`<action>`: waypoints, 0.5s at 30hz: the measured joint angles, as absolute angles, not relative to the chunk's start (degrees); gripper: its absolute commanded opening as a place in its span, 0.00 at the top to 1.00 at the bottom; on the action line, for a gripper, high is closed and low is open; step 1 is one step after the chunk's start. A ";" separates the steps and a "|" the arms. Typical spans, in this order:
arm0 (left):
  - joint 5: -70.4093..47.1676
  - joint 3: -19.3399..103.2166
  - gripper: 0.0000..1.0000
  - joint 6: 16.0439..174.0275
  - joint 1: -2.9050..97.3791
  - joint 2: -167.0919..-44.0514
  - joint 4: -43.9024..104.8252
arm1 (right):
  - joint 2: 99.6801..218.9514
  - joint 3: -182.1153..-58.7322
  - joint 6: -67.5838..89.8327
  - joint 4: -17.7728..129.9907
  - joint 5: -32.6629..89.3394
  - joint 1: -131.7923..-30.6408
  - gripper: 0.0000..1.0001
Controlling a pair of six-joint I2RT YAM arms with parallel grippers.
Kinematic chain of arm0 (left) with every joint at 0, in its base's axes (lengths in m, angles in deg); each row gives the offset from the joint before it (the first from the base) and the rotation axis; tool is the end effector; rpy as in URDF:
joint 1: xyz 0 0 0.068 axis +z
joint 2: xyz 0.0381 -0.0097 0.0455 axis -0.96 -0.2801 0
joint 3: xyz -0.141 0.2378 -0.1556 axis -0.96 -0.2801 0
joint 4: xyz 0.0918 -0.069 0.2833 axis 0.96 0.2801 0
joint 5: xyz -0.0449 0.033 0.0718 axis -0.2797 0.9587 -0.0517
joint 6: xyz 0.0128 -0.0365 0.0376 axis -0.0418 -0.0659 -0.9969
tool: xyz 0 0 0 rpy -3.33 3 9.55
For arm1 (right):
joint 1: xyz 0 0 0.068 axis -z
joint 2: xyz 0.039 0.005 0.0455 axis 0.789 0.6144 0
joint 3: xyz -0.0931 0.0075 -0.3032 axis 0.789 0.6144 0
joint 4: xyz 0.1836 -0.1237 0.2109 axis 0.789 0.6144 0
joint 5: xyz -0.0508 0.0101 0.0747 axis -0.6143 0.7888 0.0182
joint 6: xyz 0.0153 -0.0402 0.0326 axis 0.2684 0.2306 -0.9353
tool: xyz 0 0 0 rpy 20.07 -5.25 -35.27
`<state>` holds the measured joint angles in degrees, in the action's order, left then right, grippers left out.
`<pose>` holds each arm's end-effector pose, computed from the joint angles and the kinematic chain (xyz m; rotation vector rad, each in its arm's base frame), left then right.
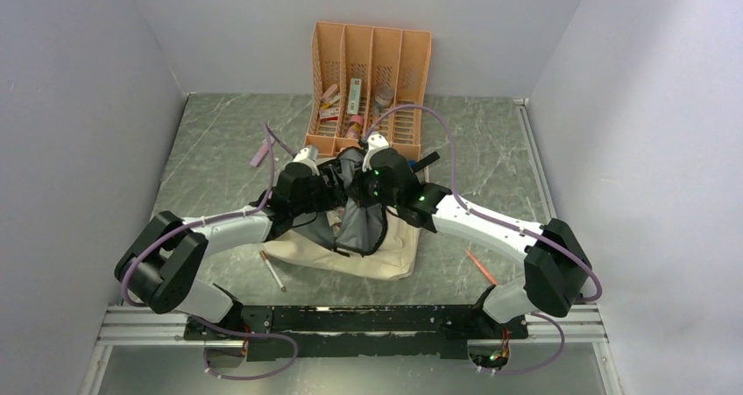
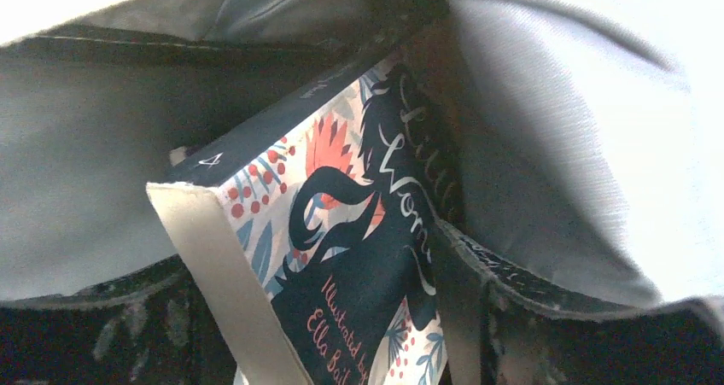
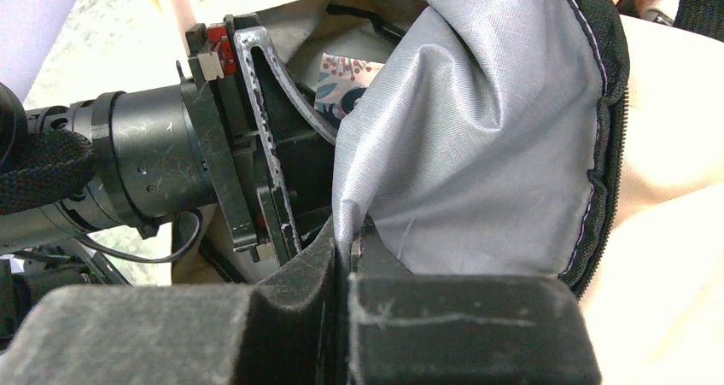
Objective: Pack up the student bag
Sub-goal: Place the book in the student bag.
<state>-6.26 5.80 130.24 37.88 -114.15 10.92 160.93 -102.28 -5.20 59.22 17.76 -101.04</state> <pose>0.2629 -0.1922 0.1965 -0.1723 2.1600 -0.9296 0.2419 0.2749 0.2978 -0.4493 2.1072 0.7034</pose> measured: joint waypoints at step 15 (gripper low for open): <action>-0.55 9.71 0.03 122.66 37.81 -105.87 29.60 | 160.93 -101.41 -5.22 58.34 19.09 -100.03 1.00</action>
<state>-0.55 9.71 122.66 37.81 -105.87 29.60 160.93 -101.41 -5.22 58.34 19.09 -100.03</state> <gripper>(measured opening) 0.968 0.028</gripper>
